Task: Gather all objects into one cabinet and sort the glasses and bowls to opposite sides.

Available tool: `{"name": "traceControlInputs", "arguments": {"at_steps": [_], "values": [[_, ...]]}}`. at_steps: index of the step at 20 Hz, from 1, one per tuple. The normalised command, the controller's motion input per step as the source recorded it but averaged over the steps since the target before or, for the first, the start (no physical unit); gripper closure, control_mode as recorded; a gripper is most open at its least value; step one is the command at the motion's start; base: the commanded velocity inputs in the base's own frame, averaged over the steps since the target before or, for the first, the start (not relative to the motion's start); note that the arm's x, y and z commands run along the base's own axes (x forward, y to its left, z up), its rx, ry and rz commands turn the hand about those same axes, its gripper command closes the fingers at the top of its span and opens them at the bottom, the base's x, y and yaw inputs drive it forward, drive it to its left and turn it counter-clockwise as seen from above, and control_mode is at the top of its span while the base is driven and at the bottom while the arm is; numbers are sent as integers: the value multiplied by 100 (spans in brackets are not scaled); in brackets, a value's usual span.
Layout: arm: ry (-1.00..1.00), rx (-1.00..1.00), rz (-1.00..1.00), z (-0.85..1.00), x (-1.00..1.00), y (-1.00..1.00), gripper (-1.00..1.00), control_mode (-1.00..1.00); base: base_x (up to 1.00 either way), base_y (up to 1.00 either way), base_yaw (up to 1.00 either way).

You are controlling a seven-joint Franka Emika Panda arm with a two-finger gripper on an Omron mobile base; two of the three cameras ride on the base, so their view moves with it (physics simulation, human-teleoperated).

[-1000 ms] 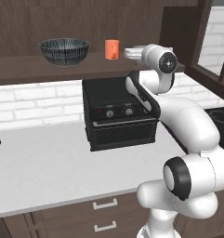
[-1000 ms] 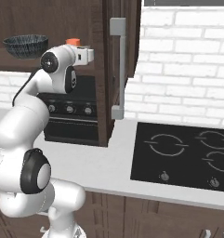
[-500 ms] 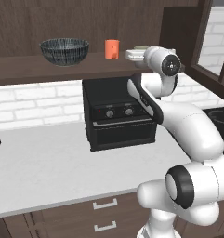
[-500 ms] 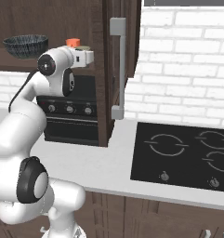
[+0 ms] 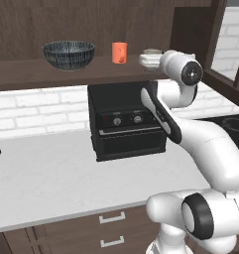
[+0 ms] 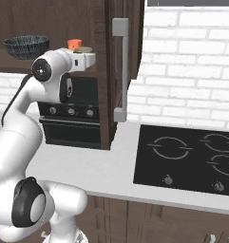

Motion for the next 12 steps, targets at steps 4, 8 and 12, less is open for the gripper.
{"name": "traceControlInputs", "arguments": {"at_steps": [4, 8, 12], "values": [[7, 0, -1, 58, -39, -1, -100, -100, 0, 0, 0], [19, 0, -2, 54, -38, 0, -100, -100, 0, 0, 0], [18, 0, 0, 29, -58, 0, -100, -100, 0, 0, 0]]}}
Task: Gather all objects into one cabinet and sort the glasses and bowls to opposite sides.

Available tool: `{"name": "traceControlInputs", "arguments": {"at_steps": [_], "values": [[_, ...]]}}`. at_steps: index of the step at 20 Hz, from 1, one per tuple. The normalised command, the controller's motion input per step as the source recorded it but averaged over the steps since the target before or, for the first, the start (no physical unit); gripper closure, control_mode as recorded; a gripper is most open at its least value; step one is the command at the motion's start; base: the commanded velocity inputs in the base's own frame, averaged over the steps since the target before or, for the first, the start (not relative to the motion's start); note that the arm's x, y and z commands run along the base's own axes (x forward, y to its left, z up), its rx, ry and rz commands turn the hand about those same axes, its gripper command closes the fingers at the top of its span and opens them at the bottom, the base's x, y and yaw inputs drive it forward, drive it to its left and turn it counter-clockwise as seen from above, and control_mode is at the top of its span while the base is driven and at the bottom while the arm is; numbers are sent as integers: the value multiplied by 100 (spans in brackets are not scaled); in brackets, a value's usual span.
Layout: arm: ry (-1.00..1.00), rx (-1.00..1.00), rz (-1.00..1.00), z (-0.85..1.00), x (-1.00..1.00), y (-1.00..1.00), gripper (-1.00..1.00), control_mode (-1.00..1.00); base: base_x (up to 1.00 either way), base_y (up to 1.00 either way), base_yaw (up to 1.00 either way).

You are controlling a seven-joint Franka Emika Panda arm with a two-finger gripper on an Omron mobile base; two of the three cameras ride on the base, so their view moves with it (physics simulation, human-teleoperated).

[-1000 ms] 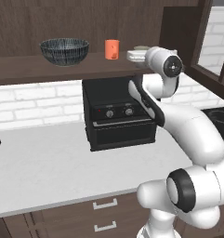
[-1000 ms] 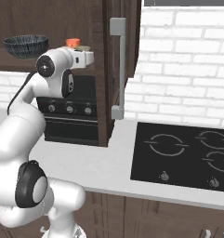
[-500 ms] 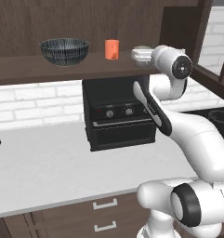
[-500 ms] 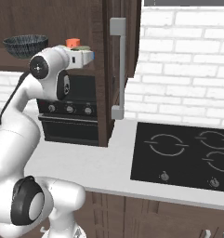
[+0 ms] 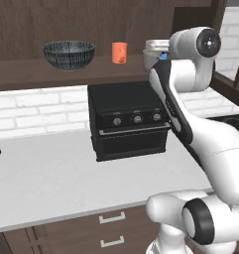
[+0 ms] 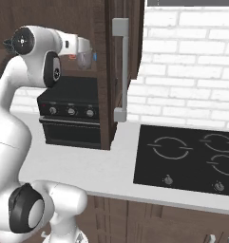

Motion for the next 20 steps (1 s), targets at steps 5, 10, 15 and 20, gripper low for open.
{"name": "traceControlInputs", "arguments": {"at_steps": [5, 10, 15, 20], "values": [[13, 0, 0, -4, -94, 1, -100, -100, 0, 0, 0], [11, 0, -4, -18, -100, 27, -100, -100, 0, 0, 0], [10, 0, -3, -28, -100, 31, -100, -100, 0, 0, 0], [8, 4, 0, -12, -100, -1, -100, -100, 0, 0, 0]]}}
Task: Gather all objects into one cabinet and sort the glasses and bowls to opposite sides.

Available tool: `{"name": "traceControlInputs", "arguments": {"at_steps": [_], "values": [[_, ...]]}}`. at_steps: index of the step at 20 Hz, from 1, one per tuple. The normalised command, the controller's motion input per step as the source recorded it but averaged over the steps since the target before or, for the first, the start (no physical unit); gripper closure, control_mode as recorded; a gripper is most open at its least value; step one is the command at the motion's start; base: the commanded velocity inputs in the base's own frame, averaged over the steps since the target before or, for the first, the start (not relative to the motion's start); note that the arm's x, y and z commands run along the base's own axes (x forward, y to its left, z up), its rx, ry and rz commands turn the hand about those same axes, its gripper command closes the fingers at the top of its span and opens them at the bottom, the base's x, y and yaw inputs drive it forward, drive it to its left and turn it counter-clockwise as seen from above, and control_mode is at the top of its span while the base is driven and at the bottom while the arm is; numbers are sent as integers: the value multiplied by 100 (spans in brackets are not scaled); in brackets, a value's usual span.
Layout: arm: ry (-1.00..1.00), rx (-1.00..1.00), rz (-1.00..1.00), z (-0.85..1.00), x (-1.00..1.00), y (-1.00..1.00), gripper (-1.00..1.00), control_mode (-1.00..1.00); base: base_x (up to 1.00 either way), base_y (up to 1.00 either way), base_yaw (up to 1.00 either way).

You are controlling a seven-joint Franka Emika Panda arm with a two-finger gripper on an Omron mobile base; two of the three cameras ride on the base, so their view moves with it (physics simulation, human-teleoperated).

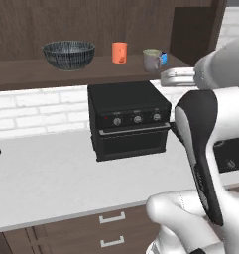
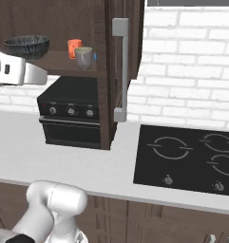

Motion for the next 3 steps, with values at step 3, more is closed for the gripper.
{"name": "traceControlInputs", "arguments": {"at_steps": [3], "values": [[2, 1, 0, -22, -100, 0, -100, -100, 0, 0, 0]]}}
